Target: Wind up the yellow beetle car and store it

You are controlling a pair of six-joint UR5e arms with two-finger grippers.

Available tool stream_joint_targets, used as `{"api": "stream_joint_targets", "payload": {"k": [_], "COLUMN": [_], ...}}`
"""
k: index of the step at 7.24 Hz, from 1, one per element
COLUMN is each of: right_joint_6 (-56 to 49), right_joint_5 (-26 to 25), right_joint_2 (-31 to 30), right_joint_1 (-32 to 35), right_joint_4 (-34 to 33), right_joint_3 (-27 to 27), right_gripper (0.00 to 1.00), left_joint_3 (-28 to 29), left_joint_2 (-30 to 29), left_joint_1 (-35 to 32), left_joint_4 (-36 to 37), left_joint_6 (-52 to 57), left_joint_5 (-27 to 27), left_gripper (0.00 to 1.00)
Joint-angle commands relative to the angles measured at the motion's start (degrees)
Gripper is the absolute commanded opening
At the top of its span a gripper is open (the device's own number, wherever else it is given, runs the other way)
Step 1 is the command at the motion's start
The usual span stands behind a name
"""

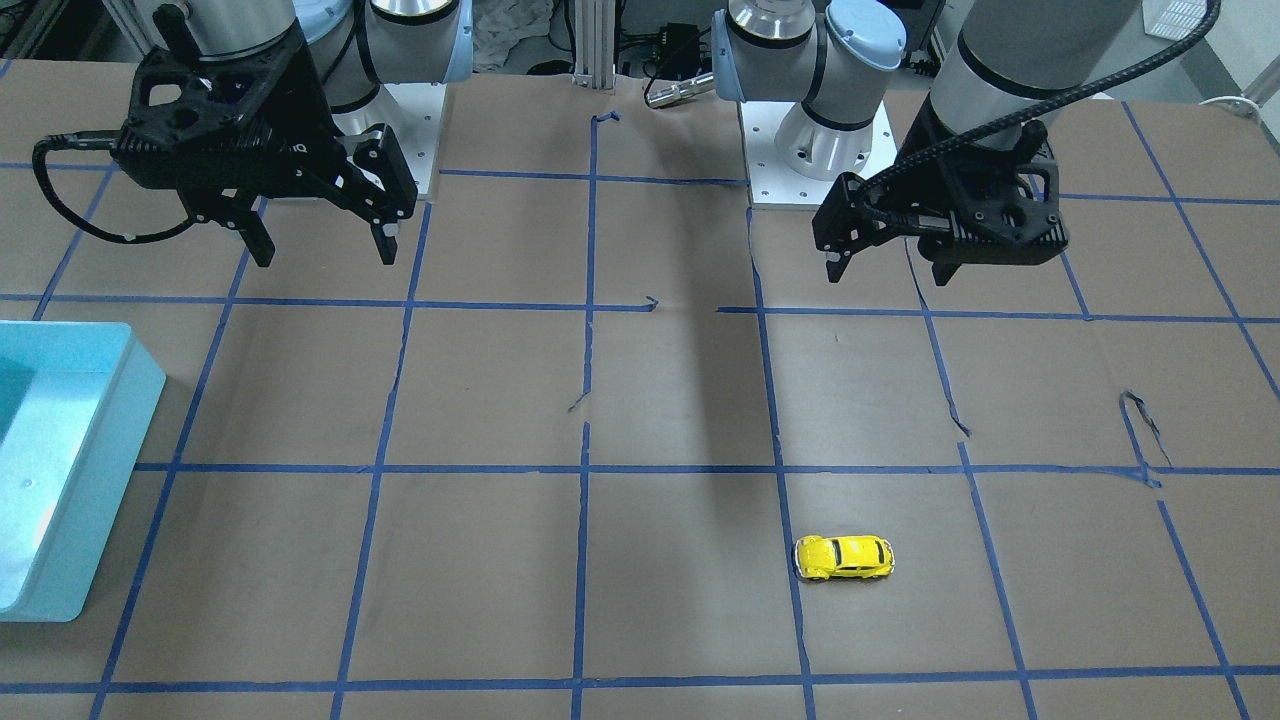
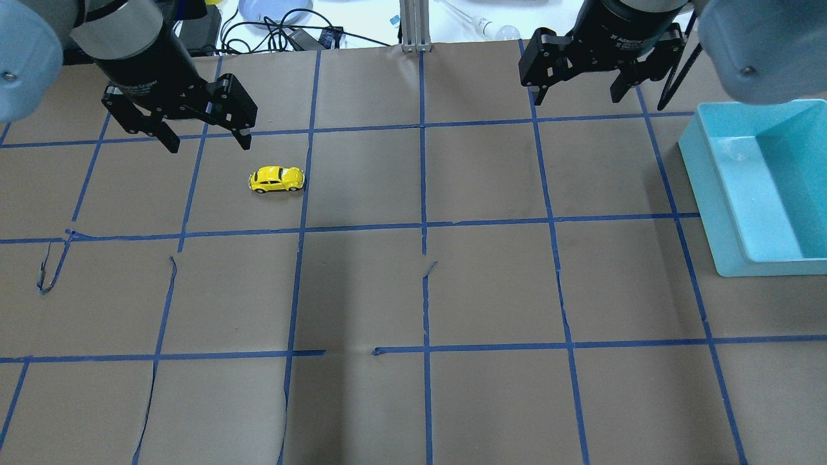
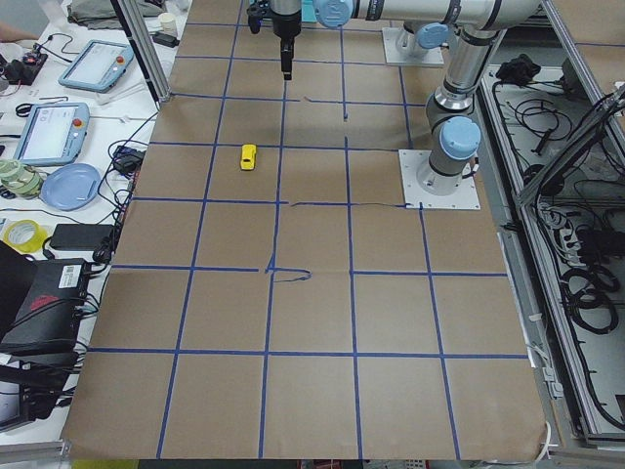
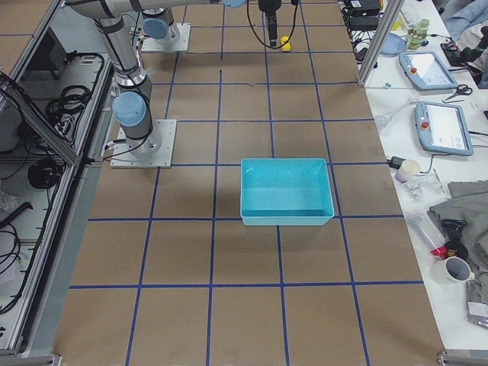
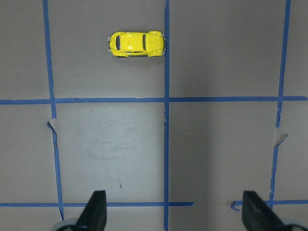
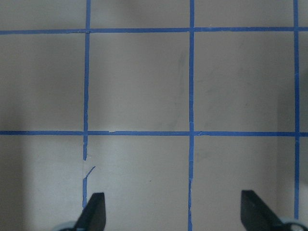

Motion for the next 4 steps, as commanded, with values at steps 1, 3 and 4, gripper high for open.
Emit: {"api": "stream_joint_targets", "payload": {"k": [1,3,4], "right_joint_6": [-0.35,-0.09,-0.09], "right_joint_5": [0.01,-0.08,0.01], "right_joint_2": [0.27,0.36,0.1], "right_joint_1": [-0.09,0.0,0.0], "right_joint_4": [-0.54,-2.66,-2.66], "right_joint_3": [0.19,0.19,0.02], "right_gripper": [1.0,1.0,1.0], "left_joint_3": [-1.26,-1.27,-1.27], "left_joint_2": [0.47,0.3,0.39], "left_joint_1": [0.11,0.46,0.38], "left_joint_4": [-0.06,0.02,0.02], "left_joint_6": [0.08,0.08,0.08], "left_joint_5": [0.35,0.18,0.26], "left_gripper": [1.0,1.0,1.0]}}
